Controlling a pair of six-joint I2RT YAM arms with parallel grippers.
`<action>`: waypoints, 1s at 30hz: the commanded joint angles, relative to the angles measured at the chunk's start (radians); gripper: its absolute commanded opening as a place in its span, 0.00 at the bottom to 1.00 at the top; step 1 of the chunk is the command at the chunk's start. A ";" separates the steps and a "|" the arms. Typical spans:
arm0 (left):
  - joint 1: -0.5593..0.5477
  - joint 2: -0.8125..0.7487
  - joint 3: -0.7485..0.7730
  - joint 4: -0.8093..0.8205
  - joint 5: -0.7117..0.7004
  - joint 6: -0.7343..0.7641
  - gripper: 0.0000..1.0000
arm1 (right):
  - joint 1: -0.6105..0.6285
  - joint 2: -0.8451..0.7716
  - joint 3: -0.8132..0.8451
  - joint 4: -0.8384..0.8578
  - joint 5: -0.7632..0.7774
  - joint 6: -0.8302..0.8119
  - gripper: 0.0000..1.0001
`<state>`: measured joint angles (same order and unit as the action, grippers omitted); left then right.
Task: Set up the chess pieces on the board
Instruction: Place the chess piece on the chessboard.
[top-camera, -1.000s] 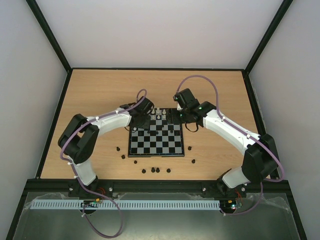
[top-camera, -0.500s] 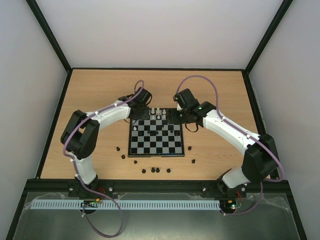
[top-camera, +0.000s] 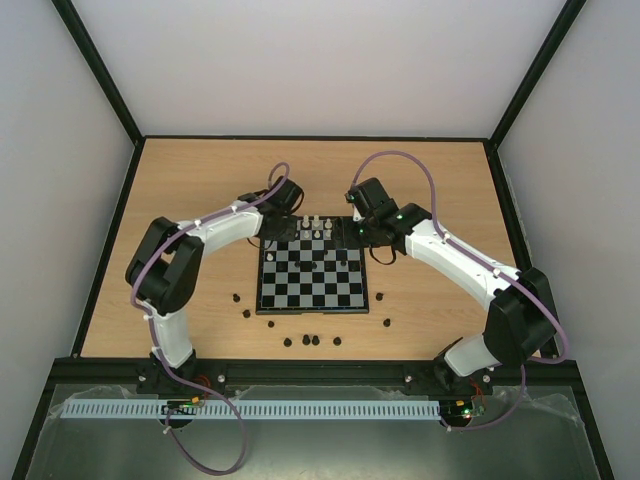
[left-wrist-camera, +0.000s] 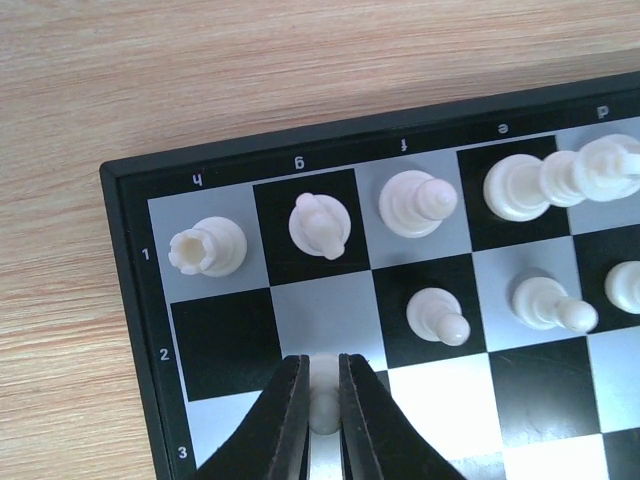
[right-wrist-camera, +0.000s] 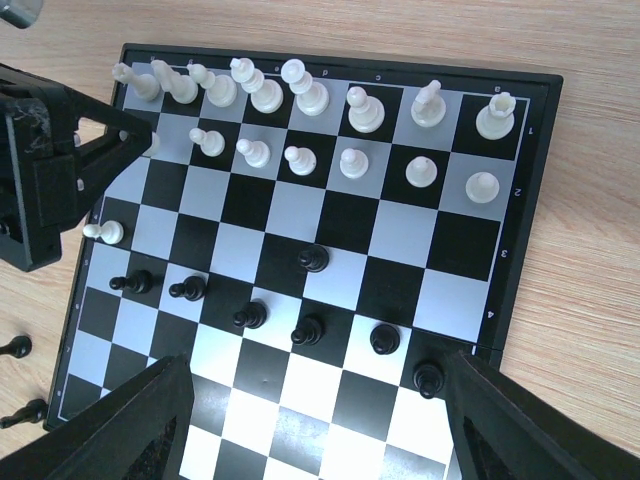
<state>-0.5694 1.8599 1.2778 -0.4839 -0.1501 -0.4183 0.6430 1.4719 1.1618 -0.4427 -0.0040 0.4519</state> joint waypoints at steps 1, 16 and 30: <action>0.010 0.031 0.020 -0.001 -0.012 0.007 0.10 | 0.007 0.010 -0.018 -0.005 -0.003 -0.005 0.70; 0.016 0.069 0.032 0.020 -0.002 0.007 0.14 | 0.012 0.013 -0.018 -0.004 -0.004 -0.007 0.70; 0.020 0.079 0.038 0.031 0.006 0.007 0.14 | 0.015 0.021 -0.018 -0.003 0.000 -0.007 0.70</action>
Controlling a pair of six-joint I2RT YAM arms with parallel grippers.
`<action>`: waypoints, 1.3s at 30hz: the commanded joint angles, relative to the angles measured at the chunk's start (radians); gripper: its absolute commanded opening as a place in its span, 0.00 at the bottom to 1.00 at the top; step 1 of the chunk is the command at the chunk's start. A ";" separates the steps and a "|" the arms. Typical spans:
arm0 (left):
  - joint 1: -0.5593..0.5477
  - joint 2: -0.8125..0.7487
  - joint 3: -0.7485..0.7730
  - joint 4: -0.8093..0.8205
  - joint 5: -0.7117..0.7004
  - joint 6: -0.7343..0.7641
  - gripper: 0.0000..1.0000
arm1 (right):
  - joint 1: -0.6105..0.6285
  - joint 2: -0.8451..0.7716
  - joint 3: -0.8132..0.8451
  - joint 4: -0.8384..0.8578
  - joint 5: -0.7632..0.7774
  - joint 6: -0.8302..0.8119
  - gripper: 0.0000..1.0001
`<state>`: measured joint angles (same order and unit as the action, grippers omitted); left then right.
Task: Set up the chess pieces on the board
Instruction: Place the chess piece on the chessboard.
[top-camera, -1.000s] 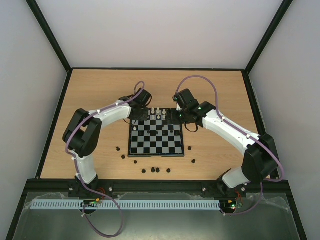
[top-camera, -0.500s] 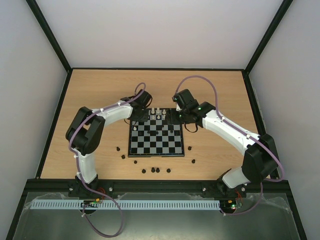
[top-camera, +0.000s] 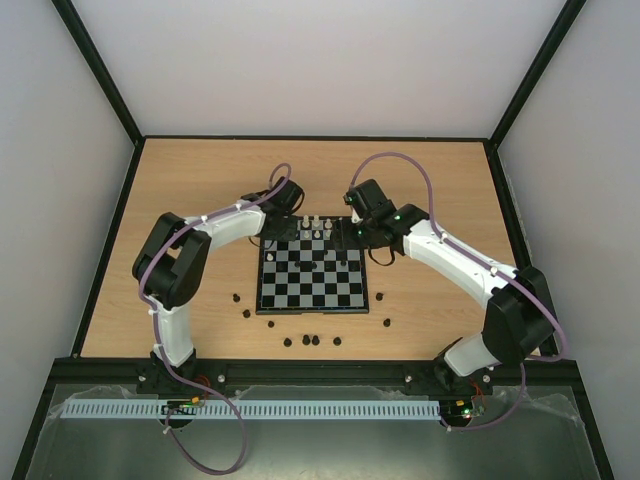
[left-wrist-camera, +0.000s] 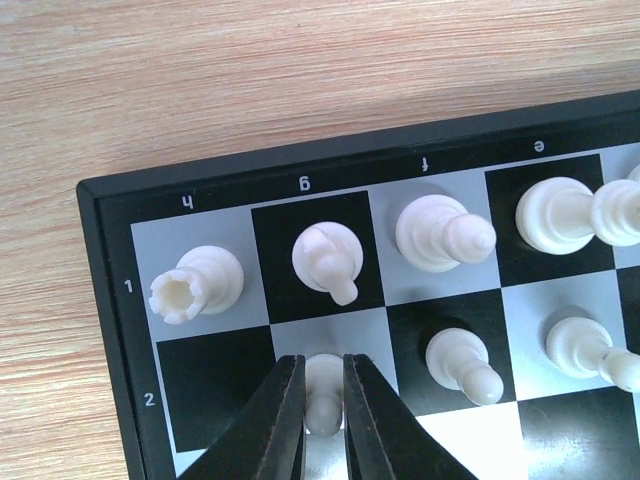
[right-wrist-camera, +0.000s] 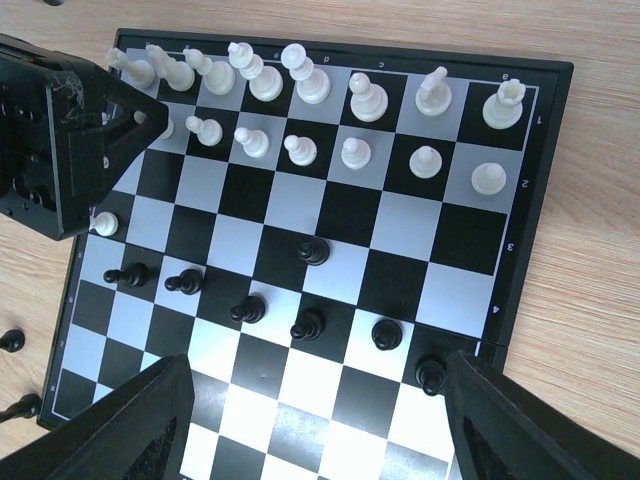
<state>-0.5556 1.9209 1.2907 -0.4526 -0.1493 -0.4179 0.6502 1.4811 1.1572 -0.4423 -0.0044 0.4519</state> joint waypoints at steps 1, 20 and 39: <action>0.007 0.019 0.024 0.001 0.006 0.007 0.14 | 0.009 0.012 -0.013 -0.003 0.000 -0.007 0.70; 0.006 0.013 0.024 0.006 0.015 0.006 0.22 | 0.012 0.021 -0.014 -0.003 0.003 -0.007 0.70; -0.038 -0.387 -0.166 -0.071 -0.081 -0.089 0.83 | 0.017 -0.001 -0.016 -0.005 0.018 0.001 0.99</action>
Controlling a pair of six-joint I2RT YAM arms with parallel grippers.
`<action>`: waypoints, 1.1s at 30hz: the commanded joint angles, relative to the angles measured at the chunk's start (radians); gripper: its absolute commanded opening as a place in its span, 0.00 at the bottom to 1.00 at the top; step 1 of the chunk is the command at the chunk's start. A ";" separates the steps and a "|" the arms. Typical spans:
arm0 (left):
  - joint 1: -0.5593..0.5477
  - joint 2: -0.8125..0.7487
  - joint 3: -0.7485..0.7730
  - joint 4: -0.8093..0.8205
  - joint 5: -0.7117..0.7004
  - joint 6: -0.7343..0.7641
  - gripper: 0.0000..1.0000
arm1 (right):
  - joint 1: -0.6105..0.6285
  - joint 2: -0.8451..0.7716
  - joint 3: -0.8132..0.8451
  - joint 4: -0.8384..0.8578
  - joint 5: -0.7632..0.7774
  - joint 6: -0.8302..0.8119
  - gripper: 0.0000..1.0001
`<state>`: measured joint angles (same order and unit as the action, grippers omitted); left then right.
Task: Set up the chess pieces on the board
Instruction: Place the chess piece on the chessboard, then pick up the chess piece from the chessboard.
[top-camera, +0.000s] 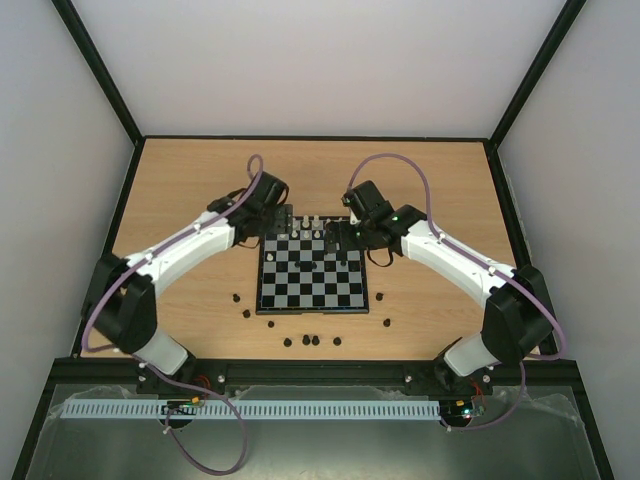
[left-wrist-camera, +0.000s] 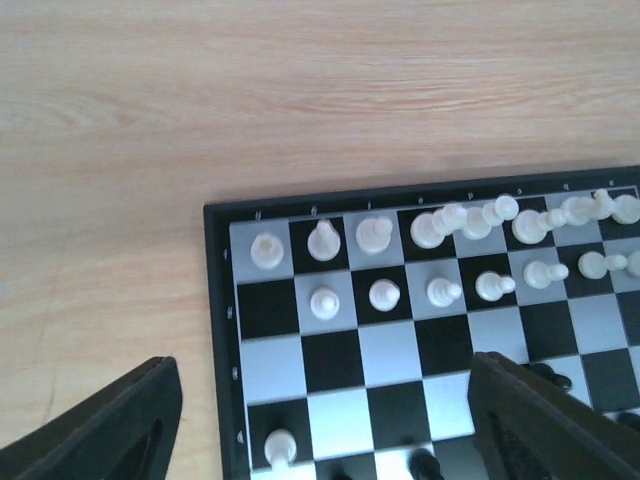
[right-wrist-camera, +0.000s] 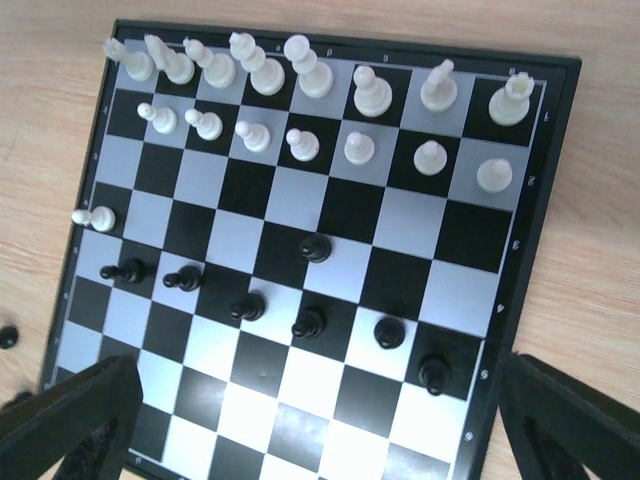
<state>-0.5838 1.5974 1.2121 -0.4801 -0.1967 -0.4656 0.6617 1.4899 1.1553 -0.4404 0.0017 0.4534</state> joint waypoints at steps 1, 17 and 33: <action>-0.009 -0.082 -0.111 -0.047 -0.031 -0.052 0.86 | 0.006 -0.013 -0.015 -0.007 0.009 -0.001 0.99; -0.081 -0.192 -0.273 -0.089 -0.063 -0.145 0.97 | 0.006 -0.047 -0.028 0.007 0.016 0.007 0.98; -0.070 -0.042 -0.260 0.015 -0.059 -0.118 0.66 | 0.007 -0.060 -0.032 0.010 0.003 -0.001 0.99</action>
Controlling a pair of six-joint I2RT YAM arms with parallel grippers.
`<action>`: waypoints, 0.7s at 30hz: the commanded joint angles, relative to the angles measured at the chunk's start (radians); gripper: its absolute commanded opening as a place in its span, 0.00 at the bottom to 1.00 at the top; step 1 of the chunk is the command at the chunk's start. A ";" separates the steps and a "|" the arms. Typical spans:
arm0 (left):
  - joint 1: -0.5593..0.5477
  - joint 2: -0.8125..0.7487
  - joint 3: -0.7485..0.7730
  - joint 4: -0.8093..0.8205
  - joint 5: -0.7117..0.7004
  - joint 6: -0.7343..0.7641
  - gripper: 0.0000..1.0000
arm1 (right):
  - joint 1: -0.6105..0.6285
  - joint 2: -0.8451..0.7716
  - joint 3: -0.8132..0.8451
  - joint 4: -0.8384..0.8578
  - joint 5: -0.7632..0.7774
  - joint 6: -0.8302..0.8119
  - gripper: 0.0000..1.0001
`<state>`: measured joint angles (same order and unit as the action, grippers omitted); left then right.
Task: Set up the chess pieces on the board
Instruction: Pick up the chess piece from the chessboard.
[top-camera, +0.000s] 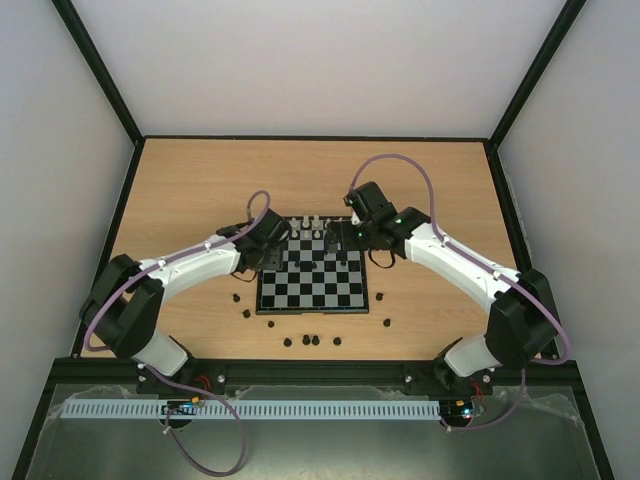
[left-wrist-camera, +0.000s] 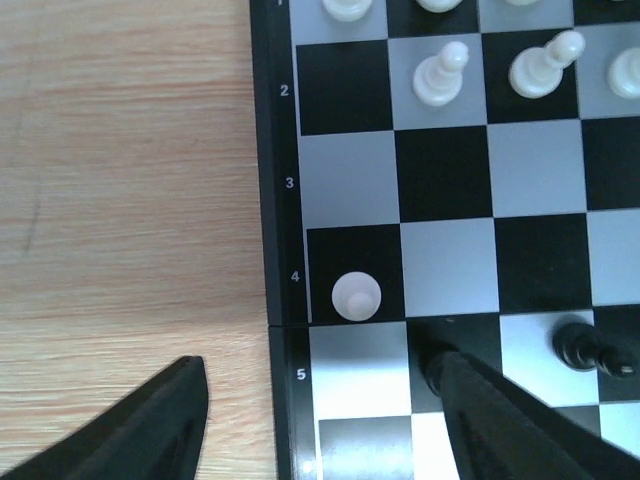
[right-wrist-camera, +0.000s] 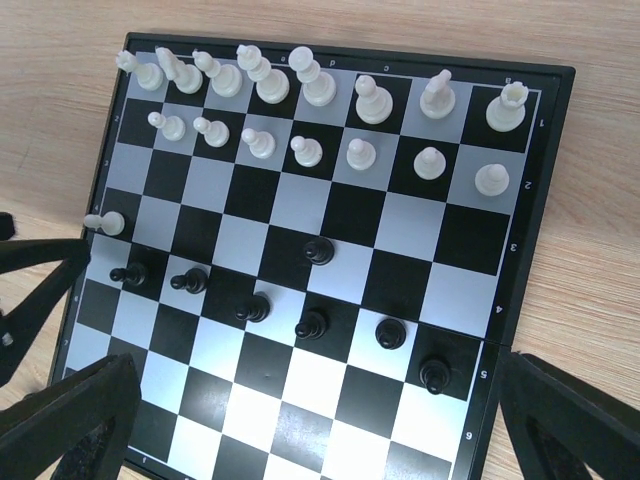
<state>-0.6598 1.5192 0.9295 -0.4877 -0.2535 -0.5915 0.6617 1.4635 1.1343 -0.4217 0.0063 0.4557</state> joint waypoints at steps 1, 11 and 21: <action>0.006 0.043 0.023 0.027 -0.002 0.009 0.62 | 0.007 -0.032 -0.011 -0.008 -0.004 -0.002 0.99; 0.013 0.105 0.038 0.047 0.004 0.019 0.36 | 0.012 -0.026 -0.013 -0.003 -0.013 -0.006 1.00; 0.029 0.130 0.052 0.058 0.009 0.034 0.22 | 0.015 -0.026 -0.016 -0.004 -0.010 -0.007 1.00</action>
<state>-0.6422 1.6249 0.9546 -0.4309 -0.2432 -0.5663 0.6682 1.4563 1.1336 -0.4202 -0.0002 0.4549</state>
